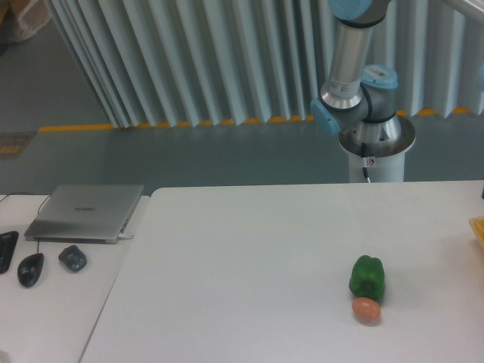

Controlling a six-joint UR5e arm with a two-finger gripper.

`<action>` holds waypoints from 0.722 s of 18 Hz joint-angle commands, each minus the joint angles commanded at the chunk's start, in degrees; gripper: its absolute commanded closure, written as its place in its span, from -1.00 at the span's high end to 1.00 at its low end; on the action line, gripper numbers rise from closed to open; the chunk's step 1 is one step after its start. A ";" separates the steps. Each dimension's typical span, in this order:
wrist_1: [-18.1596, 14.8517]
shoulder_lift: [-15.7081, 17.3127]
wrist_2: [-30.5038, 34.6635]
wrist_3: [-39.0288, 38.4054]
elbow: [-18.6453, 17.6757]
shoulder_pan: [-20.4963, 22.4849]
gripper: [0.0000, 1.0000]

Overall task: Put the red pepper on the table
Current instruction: 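Carry the red pepper in the gripper down toward the table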

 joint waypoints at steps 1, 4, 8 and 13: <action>0.70 -0.17 0.00 -2.11 -0.09 -1.66 -0.14; 6.84 -0.62 0.26 -9.50 -1.67 -5.80 -0.14; 11.50 -0.62 0.62 -11.63 -3.77 -8.01 -0.14; 19.60 -2.72 14.04 -12.33 -7.03 -13.54 -0.14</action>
